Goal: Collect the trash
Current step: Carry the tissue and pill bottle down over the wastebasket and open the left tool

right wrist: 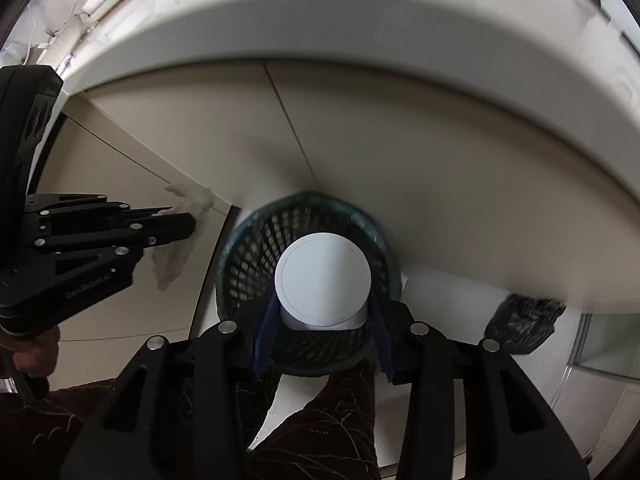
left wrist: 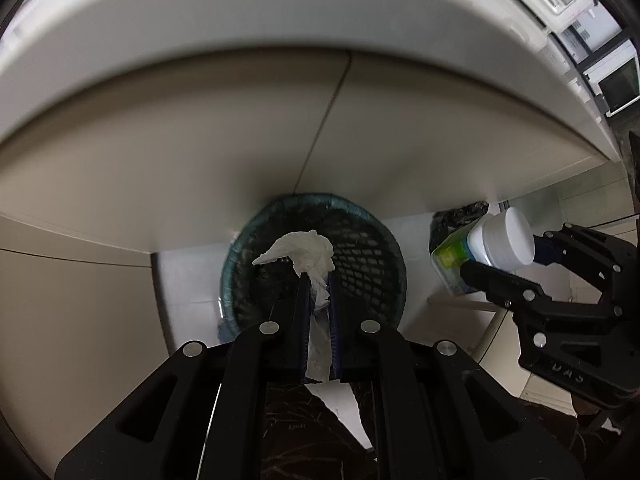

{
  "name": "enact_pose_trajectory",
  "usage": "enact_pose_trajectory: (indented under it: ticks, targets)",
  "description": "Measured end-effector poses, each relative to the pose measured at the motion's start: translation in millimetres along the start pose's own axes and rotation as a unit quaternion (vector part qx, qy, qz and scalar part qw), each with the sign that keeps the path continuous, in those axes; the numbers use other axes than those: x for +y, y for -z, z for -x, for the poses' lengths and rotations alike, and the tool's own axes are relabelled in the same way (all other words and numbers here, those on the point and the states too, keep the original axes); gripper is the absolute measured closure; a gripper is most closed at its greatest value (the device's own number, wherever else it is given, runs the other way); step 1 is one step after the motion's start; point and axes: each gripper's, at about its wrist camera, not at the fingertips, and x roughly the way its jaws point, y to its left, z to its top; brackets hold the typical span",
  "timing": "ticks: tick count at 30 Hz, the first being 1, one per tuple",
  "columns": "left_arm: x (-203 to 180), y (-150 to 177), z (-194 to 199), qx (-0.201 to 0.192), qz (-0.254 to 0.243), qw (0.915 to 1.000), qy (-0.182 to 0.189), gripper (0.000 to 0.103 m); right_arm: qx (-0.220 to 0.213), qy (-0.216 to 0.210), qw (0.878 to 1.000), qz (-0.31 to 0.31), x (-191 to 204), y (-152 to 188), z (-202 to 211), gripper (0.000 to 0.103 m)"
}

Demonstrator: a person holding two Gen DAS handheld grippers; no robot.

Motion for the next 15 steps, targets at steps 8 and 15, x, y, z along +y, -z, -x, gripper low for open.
enact_pose_trajectory:
  ticks: [8,15]
  targets:
    - [-2,9,-53,0.034,-0.014,0.9992,0.017,0.092,0.030,0.002,0.999,-0.019,-7,19,-30,0.063]
    - [0,7,-79,0.046,-0.021,0.9984,0.026,0.068,0.037,0.010,0.999,-0.028,-15,19,-43,0.063]
